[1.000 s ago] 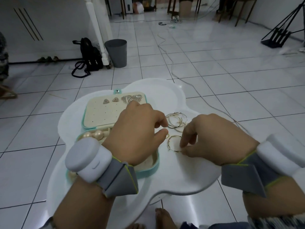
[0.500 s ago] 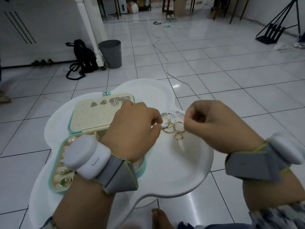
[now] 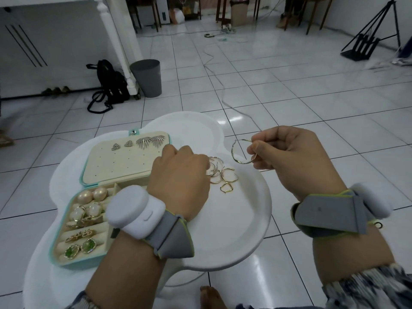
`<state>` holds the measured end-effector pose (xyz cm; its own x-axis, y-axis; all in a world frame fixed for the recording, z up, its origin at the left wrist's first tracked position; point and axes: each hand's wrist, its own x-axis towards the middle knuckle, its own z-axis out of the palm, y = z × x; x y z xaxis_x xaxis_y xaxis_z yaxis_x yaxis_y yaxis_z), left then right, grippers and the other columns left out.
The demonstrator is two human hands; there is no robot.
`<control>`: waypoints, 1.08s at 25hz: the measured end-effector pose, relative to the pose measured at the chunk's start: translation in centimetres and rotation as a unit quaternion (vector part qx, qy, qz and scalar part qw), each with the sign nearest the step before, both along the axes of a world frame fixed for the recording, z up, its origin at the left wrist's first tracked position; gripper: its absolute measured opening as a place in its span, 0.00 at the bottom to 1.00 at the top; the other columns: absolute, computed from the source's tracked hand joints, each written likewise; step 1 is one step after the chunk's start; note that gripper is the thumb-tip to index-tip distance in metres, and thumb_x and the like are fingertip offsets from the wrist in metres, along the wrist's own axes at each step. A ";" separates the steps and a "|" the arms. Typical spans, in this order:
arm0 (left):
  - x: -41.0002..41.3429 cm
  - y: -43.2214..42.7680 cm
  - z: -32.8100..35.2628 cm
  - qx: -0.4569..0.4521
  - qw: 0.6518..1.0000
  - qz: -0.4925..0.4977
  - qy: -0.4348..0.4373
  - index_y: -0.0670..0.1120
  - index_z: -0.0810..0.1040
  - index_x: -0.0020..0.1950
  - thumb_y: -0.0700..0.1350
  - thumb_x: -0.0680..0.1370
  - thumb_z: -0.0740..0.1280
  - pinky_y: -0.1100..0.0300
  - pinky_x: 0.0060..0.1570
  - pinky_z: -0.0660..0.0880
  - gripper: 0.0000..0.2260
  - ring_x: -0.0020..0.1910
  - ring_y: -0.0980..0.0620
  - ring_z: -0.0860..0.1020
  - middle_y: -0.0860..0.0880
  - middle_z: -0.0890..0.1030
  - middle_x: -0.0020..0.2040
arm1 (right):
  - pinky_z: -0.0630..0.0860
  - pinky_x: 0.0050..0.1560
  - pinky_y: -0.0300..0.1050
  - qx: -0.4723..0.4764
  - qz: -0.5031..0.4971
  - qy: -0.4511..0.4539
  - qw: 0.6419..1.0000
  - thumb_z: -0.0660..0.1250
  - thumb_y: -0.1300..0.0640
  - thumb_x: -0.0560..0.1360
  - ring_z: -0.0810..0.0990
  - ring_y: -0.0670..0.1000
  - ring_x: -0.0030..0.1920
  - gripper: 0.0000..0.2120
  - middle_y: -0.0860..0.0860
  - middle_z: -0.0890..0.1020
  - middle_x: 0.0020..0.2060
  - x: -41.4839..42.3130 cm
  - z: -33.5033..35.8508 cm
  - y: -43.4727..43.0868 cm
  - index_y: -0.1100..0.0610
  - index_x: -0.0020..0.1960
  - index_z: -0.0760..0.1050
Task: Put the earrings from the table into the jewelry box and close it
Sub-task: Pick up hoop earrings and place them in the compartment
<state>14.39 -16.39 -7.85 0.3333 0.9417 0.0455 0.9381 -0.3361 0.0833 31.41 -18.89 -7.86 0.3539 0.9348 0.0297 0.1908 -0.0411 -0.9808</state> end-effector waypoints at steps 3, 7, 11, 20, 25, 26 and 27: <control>0.3 -0.1 -0.1 -0.005 1.000 0.013 0.024 0.51 0.77 0.57 0.46 0.77 0.60 0.56 0.50 0.62 0.10 0.58 0.44 0.66 0.50 0.75 0.55 | 0.82 0.45 0.51 0.000 0.007 -0.002 1.000 0.67 0.64 0.73 0.80 0.49 0.31 0.05 0.53 0.84 0.33 -0.1 0.1 0.0 0.57 0.41 0.79; 0.4 -0.2 0.4 -0.008 1.000 0.015 -0.006 0.54 0.78 0.49 0.48 0.77 0.62 0.58 0.49 0.63 0.06 0.56 0.46 0.67 0.52 0.76 0.51 | 0.82 0.44 0.49 -0.001 0.008 -0.008 1.000 0.67 0.64 0.73 0.80 0.48 0.30 0.06 0.52 0.84 0.33 -0.2 0.1 0.0 0.56 0.40 0.79; -0.2 0.1 1.0 0.020 0.998 0.041 -0.043 0.54 0.77 0.48 0.49 0.78 0.61 0.56 0.49 0.64 0.06 0.56 0.45 0.68 0.54 0.79 0.50 | 0.82 0.43 0.49 0.000 0.008 -0.012 1.000 0.66 0.64 0.73 0.80 0.48 0.29 0.06 0.51 0.84 0.32 -0.2 0.1 0.1 0.56 0.40 0.79; -1.1 0.4 0.8 0.062 0.993 0.097 -0.013 0.52 0.73 0.59 0.48 0.78 0.60 0.53 0.54 0.64 0.10 0.60 0.43 0.66 0.51 0.77 0.57 | 0.82 0.45 0.52 -0.002 0.011 -0.005 1.000 0.67 0.64 0.73 0.81 0.48 0.30 0.05 0.52 0.84 0.32 -0.8 0.4 0.2 0.56 0.41 0.79; -0.1 -0.8 0.6 0.059 0.998 -0.028 -0.011 0.54 0.79 0.51 0.43 0.75 0.62 0.56 0.49 0.53 0.10 0.60 0.46 0.61 0.55 0.71 0.56 | 0.82 0.45 0.53 -0.001 0.009 -0.011 1.000 0.67 0.63 0.72 0.81 0.48 0.30 0.04 0.52 0.84 0.32 -1.2 0.5 0.4 0.57 0.41 0.80; 0.0 -0.9 0.6 0.049 0.998 -0.036 -0.002 0.54 0.80 0.51 0.44 0.75 0.62 0.56 0.49 0.53 0.10 0.61 0.46 0.61 0.55 0.71 0.56 | 0.82 0.45 0.52 -0.001 0.010 -0.012 1.000 0.67 0.64 0.72 0.81 0.48 0.30 0.04 0.52 0.84 0.32 -1.3 0.5 0.4 0.57 0.41 0.80; 0.0 -1.0 0.6 0.041 0.998 -0.041 0.007 0.53 0.80 0.52 0.45 0.75 0.62 0.56 0.48 0.52 0.10 0.61 0.46 0.61 0.55 0.71 0.56 | 0.83 0.45 0.52 0.000 0.010 -0.014 1.000 0.67 0.64 0.72 0.81 0.48 0.30 0.05 0.53 0.84 0.33 -1.3 0.6 0.3 0.57 0.41 0.80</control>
<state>14.36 -17.35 -7.28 0.4107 0.9043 0.1166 0.9079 -0.4173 0.0386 30.13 -18.56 -7.30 0.3333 0.9420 0.0390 0.2193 -0.0373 -0.9749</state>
